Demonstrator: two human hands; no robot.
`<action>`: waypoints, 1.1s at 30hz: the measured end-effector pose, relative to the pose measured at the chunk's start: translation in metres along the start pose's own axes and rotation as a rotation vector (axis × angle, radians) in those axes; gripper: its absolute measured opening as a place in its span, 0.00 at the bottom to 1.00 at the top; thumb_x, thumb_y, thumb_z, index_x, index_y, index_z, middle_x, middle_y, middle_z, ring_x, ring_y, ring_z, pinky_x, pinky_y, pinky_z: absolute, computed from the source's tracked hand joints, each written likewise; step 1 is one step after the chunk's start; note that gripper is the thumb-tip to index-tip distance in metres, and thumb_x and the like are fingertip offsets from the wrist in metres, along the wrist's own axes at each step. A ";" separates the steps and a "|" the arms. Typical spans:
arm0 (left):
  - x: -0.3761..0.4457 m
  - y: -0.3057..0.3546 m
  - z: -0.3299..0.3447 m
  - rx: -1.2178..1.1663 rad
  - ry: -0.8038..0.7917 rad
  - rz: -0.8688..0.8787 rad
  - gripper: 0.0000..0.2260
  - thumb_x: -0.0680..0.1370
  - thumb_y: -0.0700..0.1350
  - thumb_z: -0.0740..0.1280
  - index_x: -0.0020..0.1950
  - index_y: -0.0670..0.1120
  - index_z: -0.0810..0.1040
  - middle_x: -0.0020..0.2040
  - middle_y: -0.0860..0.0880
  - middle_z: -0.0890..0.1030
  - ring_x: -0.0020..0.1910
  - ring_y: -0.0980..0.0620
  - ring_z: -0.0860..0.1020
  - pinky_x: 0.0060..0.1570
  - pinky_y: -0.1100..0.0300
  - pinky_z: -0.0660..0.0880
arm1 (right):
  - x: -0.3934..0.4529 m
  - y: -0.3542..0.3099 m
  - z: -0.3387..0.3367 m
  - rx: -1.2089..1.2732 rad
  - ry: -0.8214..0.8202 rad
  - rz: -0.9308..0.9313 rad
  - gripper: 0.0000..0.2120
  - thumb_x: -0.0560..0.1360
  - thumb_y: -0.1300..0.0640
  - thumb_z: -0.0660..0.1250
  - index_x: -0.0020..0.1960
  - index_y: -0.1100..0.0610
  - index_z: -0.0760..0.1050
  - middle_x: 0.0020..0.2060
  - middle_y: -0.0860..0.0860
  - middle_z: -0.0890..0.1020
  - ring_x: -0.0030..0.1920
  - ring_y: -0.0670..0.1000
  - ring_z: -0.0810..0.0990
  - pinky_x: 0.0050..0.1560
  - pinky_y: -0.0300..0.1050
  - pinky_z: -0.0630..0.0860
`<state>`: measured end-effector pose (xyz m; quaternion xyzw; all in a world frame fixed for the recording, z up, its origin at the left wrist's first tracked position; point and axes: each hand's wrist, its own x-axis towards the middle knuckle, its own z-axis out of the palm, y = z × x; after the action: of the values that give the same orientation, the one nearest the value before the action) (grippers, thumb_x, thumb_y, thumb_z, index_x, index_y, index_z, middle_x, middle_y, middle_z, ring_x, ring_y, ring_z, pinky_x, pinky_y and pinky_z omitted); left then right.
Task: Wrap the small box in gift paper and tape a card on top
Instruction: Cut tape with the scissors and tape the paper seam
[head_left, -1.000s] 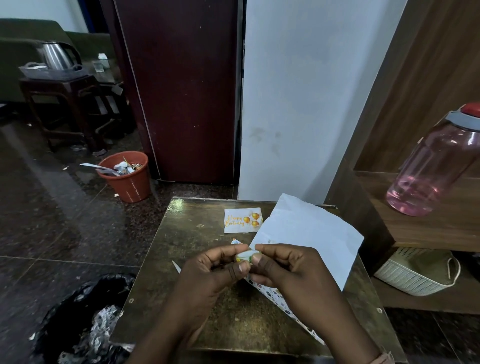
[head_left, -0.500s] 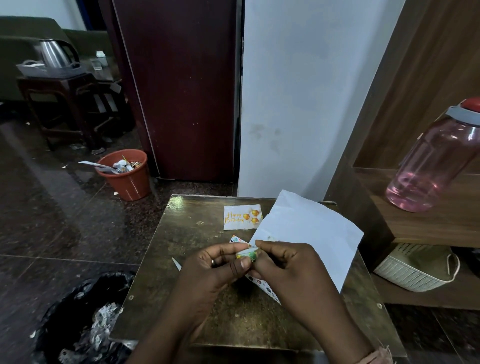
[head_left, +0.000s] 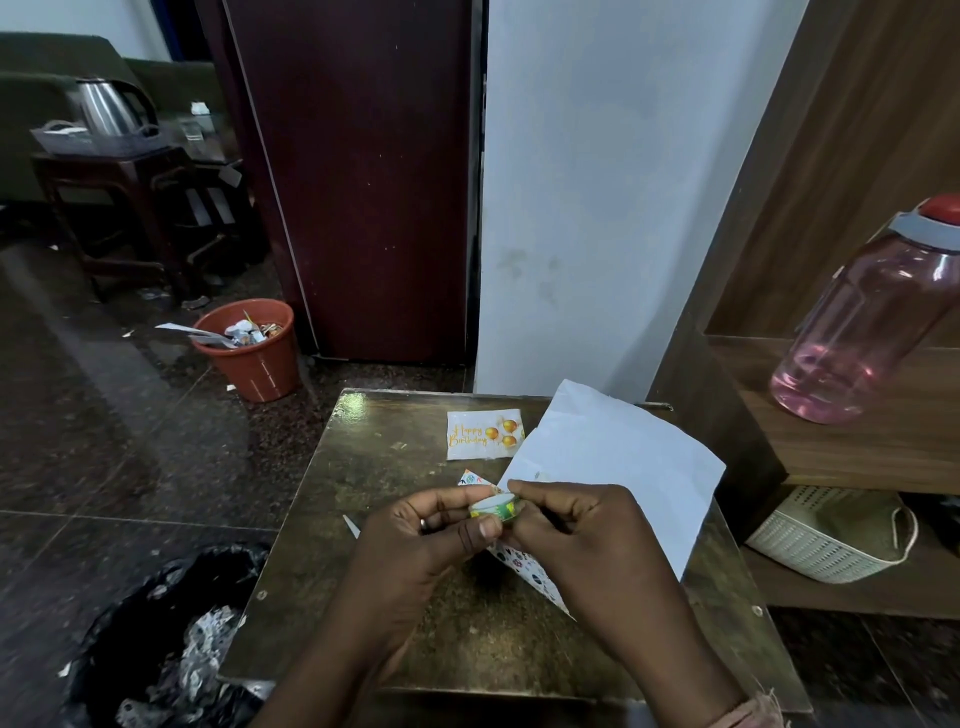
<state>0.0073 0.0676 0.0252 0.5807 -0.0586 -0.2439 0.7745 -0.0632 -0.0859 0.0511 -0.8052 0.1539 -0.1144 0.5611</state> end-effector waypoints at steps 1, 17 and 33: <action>-0.001 0.001 0.001 -0.021 -0.004 -0.007 0.16 0.64 0.39 0.78 0.51 0.41 0.88 0.50 0.36 0.87 0.46 0.46 0.87 0.46 0.60 0.83 | 0.001 0.001 -0.001 0.015 0.005 0.012 0.14 0.77 0.61 0.71 0.51 0.41 0.85 0.43 0.40 0.88 0.47 0.43 0.87 0.55 0.52 0.83; -0.003 0.002 0.006 0.147 0.071 0.149 0.10 0.70 0.44 0.76 0.50 0.51 0.89 0.43 0.43 0.87 0.38 0.51 0.83 0.40 0.62 0.80 | 0.005 0.009 -0.005 0.095 -0.055 -0.079 0.04 0.76 0.55 0.75 0.50 0.48 0.85 0.47 0.45 0.87 0.48 0.47 0.86 0.57 0.54 0.82; -0.003 0.002 0.006 0.135 0.098 0.188 0.09 0.75 0.40 0.72 0.54 0.44 0.87 0.47 0.44 0.88 0.42 0.51 0.85 0.39 0.64 0.79 | -0.002 0.002 -0.005 -0.007 -0.140 -0.248 0.13 0.78 0.57 0.73 0.58 0.42 0.80 0.48 0.44 0.82 0.51 0.49 0.82 0.52 0.51 0.82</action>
<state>0.0026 0.0645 0.0292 0.6346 -0.0913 -0.1370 0.7551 -0.0671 -0.0906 0.0512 -0.8259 0.0143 -0.1260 0.5494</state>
